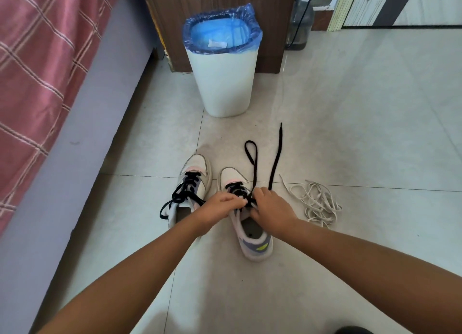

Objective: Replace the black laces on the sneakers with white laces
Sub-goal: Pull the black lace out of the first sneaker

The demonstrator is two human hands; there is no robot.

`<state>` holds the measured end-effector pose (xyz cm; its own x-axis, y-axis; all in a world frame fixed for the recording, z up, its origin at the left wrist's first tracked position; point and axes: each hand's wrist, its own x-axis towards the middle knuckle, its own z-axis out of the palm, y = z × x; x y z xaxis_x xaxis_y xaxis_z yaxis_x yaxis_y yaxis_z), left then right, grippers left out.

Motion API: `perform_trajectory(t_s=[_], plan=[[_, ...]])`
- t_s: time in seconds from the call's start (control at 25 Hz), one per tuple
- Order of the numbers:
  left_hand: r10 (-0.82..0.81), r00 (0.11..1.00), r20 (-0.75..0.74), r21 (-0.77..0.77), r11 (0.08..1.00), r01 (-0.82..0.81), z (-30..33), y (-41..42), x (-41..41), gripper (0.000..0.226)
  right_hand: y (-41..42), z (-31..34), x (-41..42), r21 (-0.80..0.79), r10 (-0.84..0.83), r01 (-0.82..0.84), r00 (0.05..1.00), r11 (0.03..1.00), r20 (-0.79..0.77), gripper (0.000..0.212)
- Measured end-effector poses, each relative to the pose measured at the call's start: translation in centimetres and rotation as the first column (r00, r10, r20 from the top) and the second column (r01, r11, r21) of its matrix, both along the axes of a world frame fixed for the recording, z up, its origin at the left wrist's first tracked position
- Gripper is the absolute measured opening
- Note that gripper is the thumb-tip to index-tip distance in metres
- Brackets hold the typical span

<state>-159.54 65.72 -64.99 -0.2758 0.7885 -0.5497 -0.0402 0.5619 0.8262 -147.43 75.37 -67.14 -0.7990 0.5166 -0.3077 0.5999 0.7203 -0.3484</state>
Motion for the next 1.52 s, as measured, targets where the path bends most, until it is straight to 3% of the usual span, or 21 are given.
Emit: perform_trajectory(t_s=[0.08, 0.16, 0.32, 0.44, 0.52, 0.56, 0.64, 0.72, 0.8, 0.96, 1.04, 1.12, 1.28, 1.32, 1.4, 1.44, 1.48, 1.52], plan=[[-0.092, 0.987, -0.130, 0.055, 0.993, 0.100, -0.2, -0.2, 0.0, 0.011, -0.2, 0.3, -0.2, 0.104, 0.089, -0.088, 0.996, 0.991, -0.007, 0.032], [-0.136, 0.984, -0.113, 0.055, 0.988, 0.143, -0.5, -0.1, 0.0, 0.017, -0.3, 0.4, -0.2, 0.089, 0.090, -0.088, 0.996, 0.992, -0.019, 0.031], [0.129, 0.960, 0.247, -0.041, 0.992, -0.123, -0.8, 0.0, 0.3, 0.017, -0.3, 0.4, 0.1, -0.005, -0.032, 0.031, 0.990, 1.000, -0.138, 0.027], [0.256, 0.894, 0.367, -0.079, 0.966, -0.244, -1.5, 0.0, 0.0, 0.027, 0.1, 0.7, 0.4, -0.054, -0.108, 0.100, 0.982, 0.993, -0.156, 0.025], [0.172, 0.967, 0.186, -0.102, 0.983, -0.155, -1.2, 0.3, 0.2, 0.027, 0.0, 0.6, 0.8, -0.044, -0.109, 0.105, 0.987, 0.994, -0.118, 0.025], [0.041, 0.999, -0.019, -0.095, 0.995, -0.043, -1.3, 0.3, 0.3, 0.028, -0.1, 0.5, 1.1, -0.024, -0.088, 0.086, 0.991, 0.996, -0.098, 0.025], [-0.222, 0.893, -0.392, -0.077, 0.975, 0.208, -1.2, 0.6, 0.9, 0.032, -0.6, 0.3, 1.6, 0.007, -0.057, 0.058, 0.995, 0.998, -0.081, 0.025], [-0.298, 0.786, -0.542, -0.101, 0.951, 0.291, -1.0, 1.0, 1.4, 0.034, -0.7, 0.2, 1.9, 0.006, -0.063, 0.064, 0.995, 0.998, -0.083, 0.025], [-0.293, 0.718, -0.631, -0.078, 0.945, 0.318, -1.0, 1.2, 1.8, 0.033, -0.5, 0.2, 2.1, 0.002, -0.065, 0.066, 0.993, 0.998, -0.100, 0.025], [-0.285, 0.685, -0.671, -0.034, 0.934, 0.355, -1.5, 0.3, 1.5, 0.015, -0.4, 0.2, 2.4, -0.086, -0.119, 0.109, 0.985, 0.990, -0.126, 0.019], [-0.337, 0.499, -0.799, -0.090, 0.886, 0.454, -1.7, -0.1, 1.4, 0.019, -0.3, 0.1, 2.5, -0.152, -0.151, 0.130, 0.980, 0.980, -0.131, 0.017], [-0.292, 0.475, -0.830, -0.083, 0.907, 0.412, -1.9, -0.4, 1.4, 0.024, -0.2, 0.2, 2.5, -0.209, -0.200, 0.170, 0.971, 0.963, -0.134, 0.019], [-0.114, 0.576, -0.810, -0.074, 0.993, 0.093, -1.7, 0.0, 2.5, 0.017, -0.1, 0.3, 2.2, -0.266, -0.273, 0.228, 0.950, 0.937, -0.149, 0.020], [-0.115, 0.564, -0.818, -0.046, 0.990, 0.136, -1.9, 0.2, 2.8, 0.017, -0.1, 0.2, 2.2, -0.235, -0.242, 0.205, 0.960, 0.950, -0.138, 0.019], [-0.159, 0.393, -0.906, 0.007, 0.921, 0.390, -2.4, 0.6, 3.2, 0.023, 0.1, 0.2, 2.2, -0.156, -0.153, 0.135, 0.982, 0.979, -0.110, 0.018], [-0.134, 0.244, -0.961, 0.004, 0.869, 0.494, -3.1, 0.6, 3.0, 0.026, 0.1, 0.3, 2.2, -0.115, -0.113, 0.102, 0.989, 0.988, -0.094, 0.016], [-0.115, 0.186, -0.976, 0.003, 0.843, 0.537, -3.3, 0.8, 2.4, 0.028, 0.2, 0.3, 2.2, -0.082, -0.083, 0.076, 0.993, 0.994, -0.080, 0.013], [-0.103, 0.211, -0.972, 0.021, 0.856, 0.516, -3.1, 1.0, 2.1, 0.026, 0.2, 0.2, 2.2, -0.058, -0.073, 0.069, 0.994, 0.996, -0.076, 0.013]])
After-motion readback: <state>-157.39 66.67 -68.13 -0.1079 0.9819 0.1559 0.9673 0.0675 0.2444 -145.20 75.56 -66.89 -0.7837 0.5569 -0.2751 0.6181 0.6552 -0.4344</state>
